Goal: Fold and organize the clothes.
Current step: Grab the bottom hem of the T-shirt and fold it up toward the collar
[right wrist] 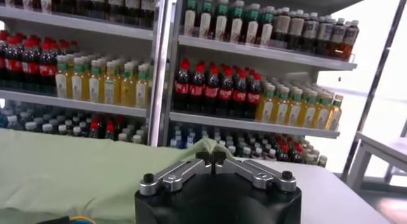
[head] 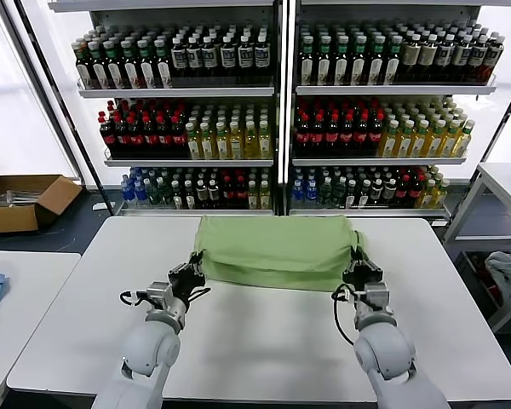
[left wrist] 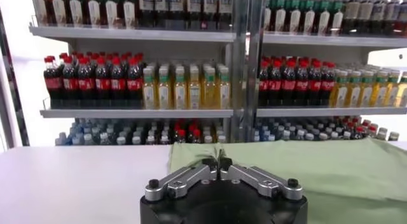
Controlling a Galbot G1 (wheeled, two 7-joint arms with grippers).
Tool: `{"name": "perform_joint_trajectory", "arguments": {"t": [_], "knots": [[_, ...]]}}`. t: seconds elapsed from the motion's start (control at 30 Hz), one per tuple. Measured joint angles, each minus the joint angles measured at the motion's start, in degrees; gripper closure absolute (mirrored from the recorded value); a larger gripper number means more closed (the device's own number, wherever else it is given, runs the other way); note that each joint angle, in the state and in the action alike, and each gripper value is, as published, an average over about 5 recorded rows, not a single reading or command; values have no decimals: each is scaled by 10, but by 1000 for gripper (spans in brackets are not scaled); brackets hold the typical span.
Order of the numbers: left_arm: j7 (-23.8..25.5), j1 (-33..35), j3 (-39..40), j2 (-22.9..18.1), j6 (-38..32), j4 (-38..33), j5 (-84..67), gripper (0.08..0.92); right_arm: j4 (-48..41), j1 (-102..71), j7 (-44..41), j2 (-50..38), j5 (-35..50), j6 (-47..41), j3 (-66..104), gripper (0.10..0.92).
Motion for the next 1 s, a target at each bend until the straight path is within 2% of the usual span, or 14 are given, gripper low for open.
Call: {"name": "perform_joint_trajectory", "arguments": {"t": [0.17,0.33,0.7,1.0], "knots": [[-1,-29,5,-1,7,35,-7,916,-39,36,-8,4,3,-16,-16,884],[-4,-50,7,-4,16,63,-11,854,-64,61,-9,11,16,-34,-22,748],[-15,-61,1,-7,40,76,-17,535,-81,84,43,44,93,-66,-16,427],[-19,-43,-9,-2,54,50,-7,275,-18,44,69,48,94,-67,1,216]]}}
